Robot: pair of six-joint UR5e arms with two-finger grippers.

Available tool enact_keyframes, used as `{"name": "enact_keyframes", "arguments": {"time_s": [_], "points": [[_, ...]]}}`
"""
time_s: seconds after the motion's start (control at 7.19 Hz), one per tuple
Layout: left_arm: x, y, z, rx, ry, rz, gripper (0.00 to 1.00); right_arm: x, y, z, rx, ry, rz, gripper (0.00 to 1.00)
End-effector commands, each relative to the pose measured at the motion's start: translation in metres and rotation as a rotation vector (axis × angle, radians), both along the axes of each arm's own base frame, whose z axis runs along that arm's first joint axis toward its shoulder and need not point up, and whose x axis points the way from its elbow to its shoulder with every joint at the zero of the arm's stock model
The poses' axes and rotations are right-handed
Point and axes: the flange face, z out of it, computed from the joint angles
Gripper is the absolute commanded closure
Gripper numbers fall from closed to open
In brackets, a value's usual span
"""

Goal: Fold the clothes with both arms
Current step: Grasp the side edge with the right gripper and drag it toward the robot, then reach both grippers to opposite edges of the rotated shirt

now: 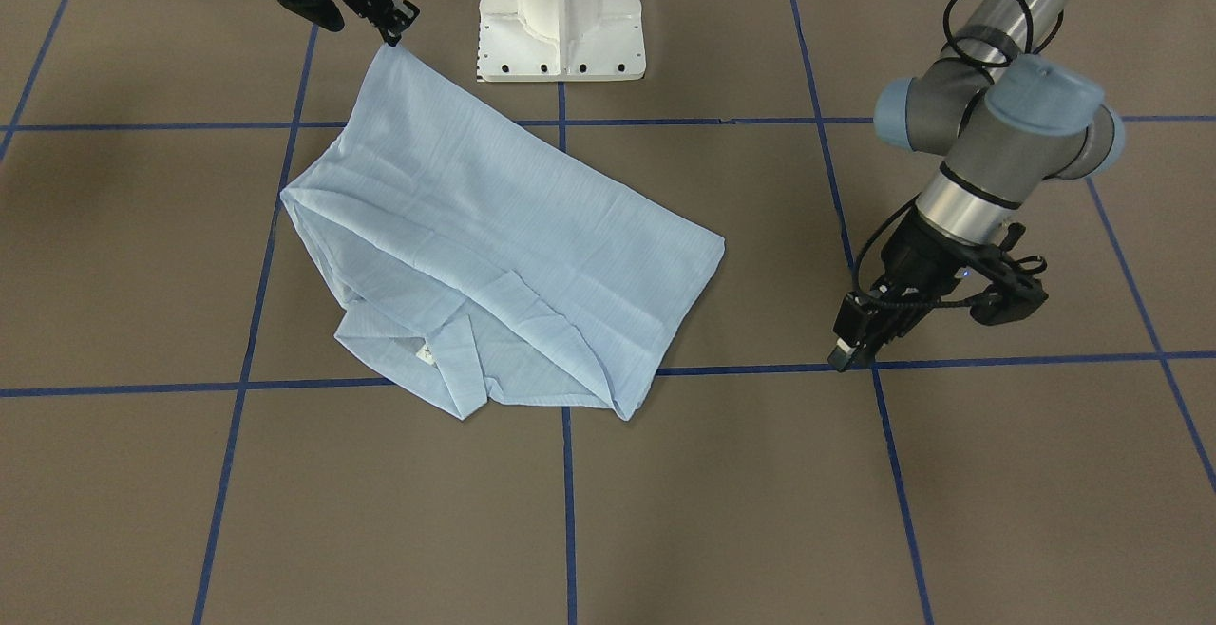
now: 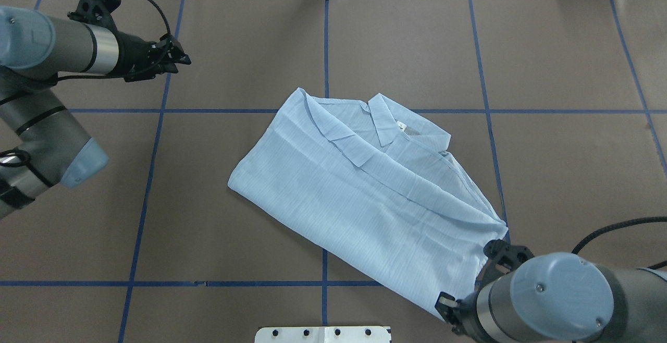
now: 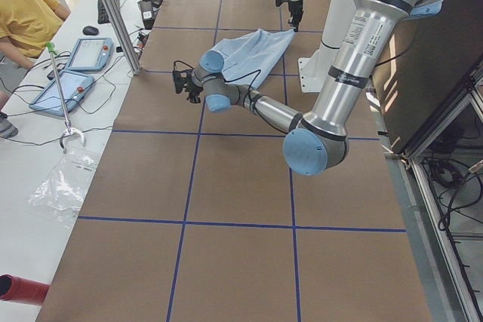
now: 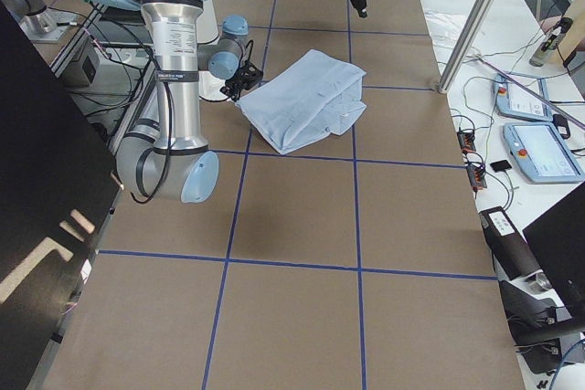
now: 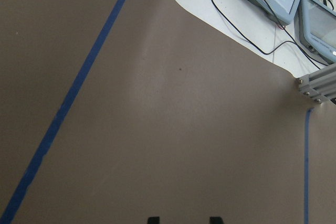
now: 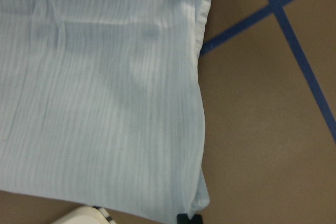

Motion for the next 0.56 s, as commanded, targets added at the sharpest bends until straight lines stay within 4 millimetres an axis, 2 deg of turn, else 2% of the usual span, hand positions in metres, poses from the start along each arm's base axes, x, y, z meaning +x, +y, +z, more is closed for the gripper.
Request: {"name": "enact_keyframes", "arguments": {"time_s": [0.0, 0.14, 0.28, 0.42], "points": [[0.004, 0.078, -0.002, -0.099, 0.080, 0.062, 0.51, -0.007, 0.047, -0.006, -0.083, 0.034, -0.032, 0.01], [0.032, 0.107, 0.004, -0.189, 0.104, 0.093, 0.48, -0.011, 0.057, -0.004, -0.098, 0.050, -0.018, 0.00], [0.043, 0.119, 0.000, -0.267, 0.140, 0.093, 0.45, -0.005, 0.028, -0.003, -0.099, 0.049, 0.050, 0.00], [0.059, 0.133, -0.002, -0.324, 0.159, 0.106, 0.42, 0.010, -0.015, -0.003, -0.101, 0.044, 0.154, 0.00]]}}
